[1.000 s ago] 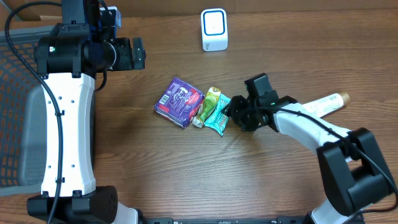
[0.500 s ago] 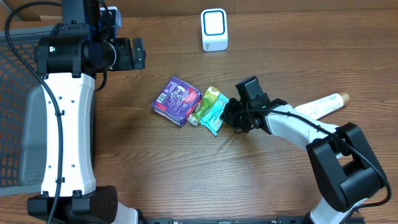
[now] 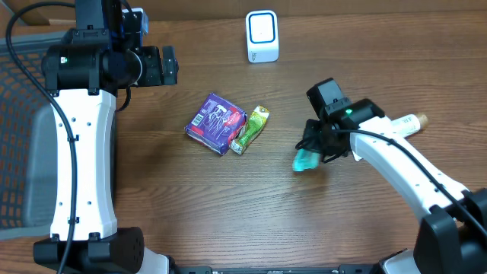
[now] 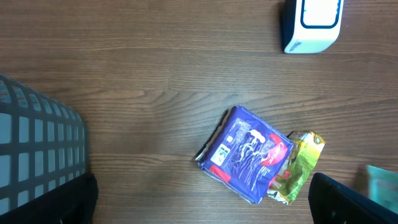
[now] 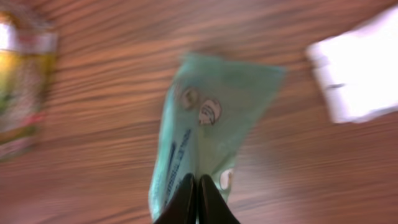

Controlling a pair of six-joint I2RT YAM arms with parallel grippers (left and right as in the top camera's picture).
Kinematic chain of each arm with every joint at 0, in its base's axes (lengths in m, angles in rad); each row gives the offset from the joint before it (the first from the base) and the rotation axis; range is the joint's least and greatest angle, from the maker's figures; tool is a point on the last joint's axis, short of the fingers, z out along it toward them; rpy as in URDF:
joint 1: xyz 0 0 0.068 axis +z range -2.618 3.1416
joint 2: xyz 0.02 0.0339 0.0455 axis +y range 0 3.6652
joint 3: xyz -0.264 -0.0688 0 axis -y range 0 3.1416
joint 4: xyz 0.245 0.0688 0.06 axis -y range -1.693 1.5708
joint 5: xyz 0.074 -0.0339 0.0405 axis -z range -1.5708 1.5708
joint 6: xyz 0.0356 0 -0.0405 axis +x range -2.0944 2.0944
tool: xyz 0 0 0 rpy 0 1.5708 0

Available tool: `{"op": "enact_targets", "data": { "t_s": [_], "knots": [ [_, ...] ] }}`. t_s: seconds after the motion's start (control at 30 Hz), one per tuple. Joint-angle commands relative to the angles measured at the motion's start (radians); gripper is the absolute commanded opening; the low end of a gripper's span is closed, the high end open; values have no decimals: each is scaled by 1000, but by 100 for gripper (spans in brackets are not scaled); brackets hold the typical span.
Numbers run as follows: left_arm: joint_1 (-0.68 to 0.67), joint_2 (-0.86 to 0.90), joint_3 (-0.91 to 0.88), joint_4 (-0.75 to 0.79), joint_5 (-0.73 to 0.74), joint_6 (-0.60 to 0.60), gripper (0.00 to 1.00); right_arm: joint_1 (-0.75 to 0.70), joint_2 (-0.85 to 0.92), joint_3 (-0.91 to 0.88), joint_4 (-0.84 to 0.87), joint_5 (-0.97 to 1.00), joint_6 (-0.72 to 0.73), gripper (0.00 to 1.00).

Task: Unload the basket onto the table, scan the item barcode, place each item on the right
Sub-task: 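Grasp the mint-green wrapped pack with the right gripper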

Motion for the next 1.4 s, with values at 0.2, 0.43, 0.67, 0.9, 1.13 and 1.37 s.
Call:
{"op": "enact_targets", "data": {
  "t_s": [0.2,0.43,0.67,0.9,1.13,1.37],
  "knots": [
    [3,2,6,2,8,23,99,76,162,56,-96,434,-52,4],
    [3,2,6,2,8,23,99,156,318,101,-76,429,-72,4],
    [3,2,6,2,8,23,100,246,318,202,-51,429,-86,7],
    [3,2,6,2,8,23,100,248,317,287,-154,364,-194,34],
    [3,2,6,2,8,23,99,332,327,289,-94,269,-246,69],
    [3,2,6,2,8,23,100,382,393,289,-21,345,-235,77]
  ]
}}
